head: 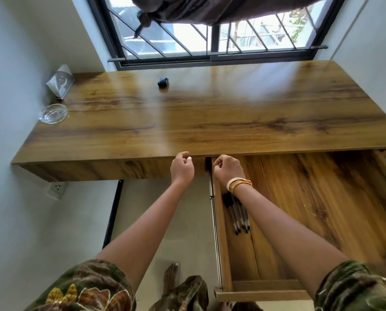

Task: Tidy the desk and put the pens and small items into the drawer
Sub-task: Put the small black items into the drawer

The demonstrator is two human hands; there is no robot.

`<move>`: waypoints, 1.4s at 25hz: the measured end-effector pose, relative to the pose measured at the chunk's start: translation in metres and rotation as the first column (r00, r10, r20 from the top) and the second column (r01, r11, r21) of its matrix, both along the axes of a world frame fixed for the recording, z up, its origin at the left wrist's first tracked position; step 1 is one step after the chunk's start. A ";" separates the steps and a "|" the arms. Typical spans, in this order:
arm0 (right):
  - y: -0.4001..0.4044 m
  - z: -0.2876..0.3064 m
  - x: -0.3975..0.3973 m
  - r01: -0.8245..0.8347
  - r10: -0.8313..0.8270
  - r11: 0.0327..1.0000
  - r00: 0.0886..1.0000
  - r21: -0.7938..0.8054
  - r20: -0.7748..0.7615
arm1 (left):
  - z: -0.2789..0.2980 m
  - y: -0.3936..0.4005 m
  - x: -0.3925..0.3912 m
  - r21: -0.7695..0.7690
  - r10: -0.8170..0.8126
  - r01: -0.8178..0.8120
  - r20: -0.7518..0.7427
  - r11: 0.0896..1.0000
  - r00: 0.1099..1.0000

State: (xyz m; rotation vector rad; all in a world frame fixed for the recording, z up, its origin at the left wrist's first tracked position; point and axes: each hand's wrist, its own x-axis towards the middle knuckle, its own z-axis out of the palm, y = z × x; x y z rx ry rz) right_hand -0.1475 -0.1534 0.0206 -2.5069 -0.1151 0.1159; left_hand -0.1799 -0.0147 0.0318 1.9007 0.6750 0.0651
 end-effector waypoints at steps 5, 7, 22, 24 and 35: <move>0.071 0.004 0.030 -0.022 0.029 0.998 0.990 -0.053 0.139 | -0.004 0.075 0.028 0.190 -0.051 0.040 0.053 0.981 0.997; 0.105 0.002 0.040 0.014 -0.003 0.997 0.989 -0.070 0.150 | -0.005 0.105 0.040 0.229 -0.100 0.076 0.096 0.971 0.990; 0.254 0.003 0.163 -0.033 0.035 0.998 0.998 -0.051 0.047 | -0.018 0.260 0.154 0.286 -0.144 0.155 -0.061 0.946 0.988; 0.264 0.004 0.194 -0.053 0.054 0.998 0.998 -0.043 0.032 | -0.019 0.269 0.186 0.317 -0.169 0.206 -0.141 0.926 0.975; 0.304 0.014 0.377 -0.035 0.018 0.996 0.981 -0.084 -0.192 | -0.020 0.298 0.297 0.247 -0.421 0.736 -0.688 0.631 0.591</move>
